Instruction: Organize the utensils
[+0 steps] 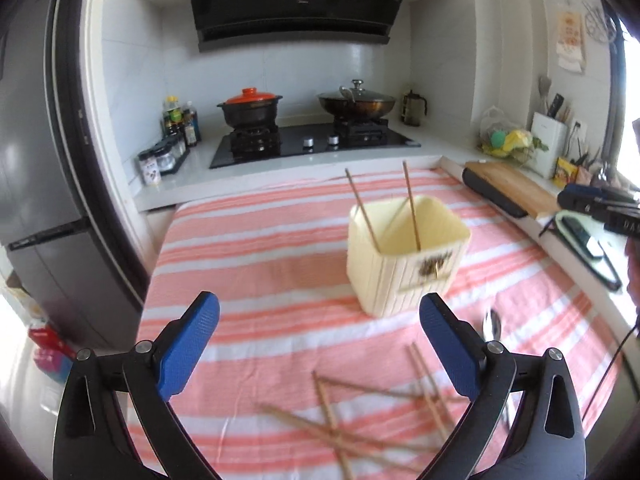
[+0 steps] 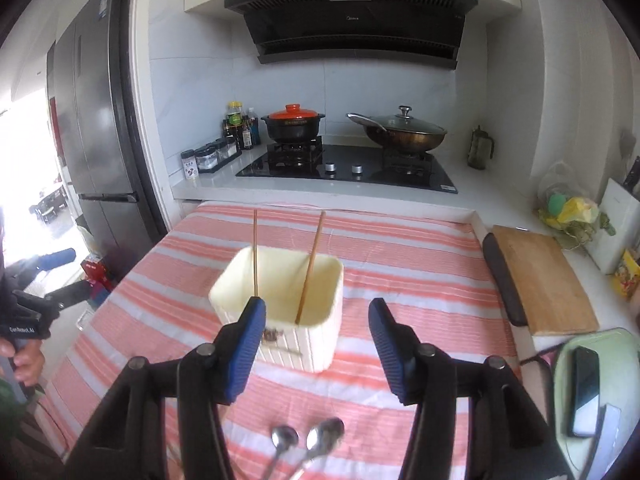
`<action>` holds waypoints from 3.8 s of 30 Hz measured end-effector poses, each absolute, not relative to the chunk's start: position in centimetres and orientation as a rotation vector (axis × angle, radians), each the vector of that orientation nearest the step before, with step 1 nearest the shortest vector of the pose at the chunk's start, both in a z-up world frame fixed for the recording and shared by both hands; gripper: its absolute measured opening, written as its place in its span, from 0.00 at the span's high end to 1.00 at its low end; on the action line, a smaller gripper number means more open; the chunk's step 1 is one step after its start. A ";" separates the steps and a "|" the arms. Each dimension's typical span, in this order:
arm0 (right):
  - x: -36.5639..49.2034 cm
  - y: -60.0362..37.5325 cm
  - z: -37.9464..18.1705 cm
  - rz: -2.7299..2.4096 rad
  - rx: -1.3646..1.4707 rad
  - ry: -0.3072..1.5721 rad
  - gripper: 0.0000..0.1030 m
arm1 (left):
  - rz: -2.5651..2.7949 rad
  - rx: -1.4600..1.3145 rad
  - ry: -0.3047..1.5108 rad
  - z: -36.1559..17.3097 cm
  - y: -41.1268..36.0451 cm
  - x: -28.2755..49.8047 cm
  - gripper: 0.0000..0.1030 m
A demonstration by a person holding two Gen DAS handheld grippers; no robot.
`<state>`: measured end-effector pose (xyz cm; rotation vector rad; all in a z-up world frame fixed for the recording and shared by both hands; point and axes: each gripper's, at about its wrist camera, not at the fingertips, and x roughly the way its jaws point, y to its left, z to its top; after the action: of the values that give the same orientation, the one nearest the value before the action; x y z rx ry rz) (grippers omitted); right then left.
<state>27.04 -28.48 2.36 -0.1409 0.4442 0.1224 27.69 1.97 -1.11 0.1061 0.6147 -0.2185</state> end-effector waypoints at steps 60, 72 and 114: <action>10.9 -30.4 -17.8 -0.059 0.057 0.635 0.47 | 0.025 -0.050 1.011 -19.4 2.6 21.9 0.02; 14.0 -27.8 -18.3 0.003 0.095 0.677 0.58 | 0.052 -0.049 1.004 -19.7 1.5 26.6 0.02; 27.1 -27.7 -19.8 -0.045 0.057 0.835 0.85 | 0.083 -0.067 1.056 -19.9 11.2 23.1 0.02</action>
<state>27.13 -27.67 -19.83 0.0574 0.8353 -0.0454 23.09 11.17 -19.94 -0.0672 1.0561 0.0827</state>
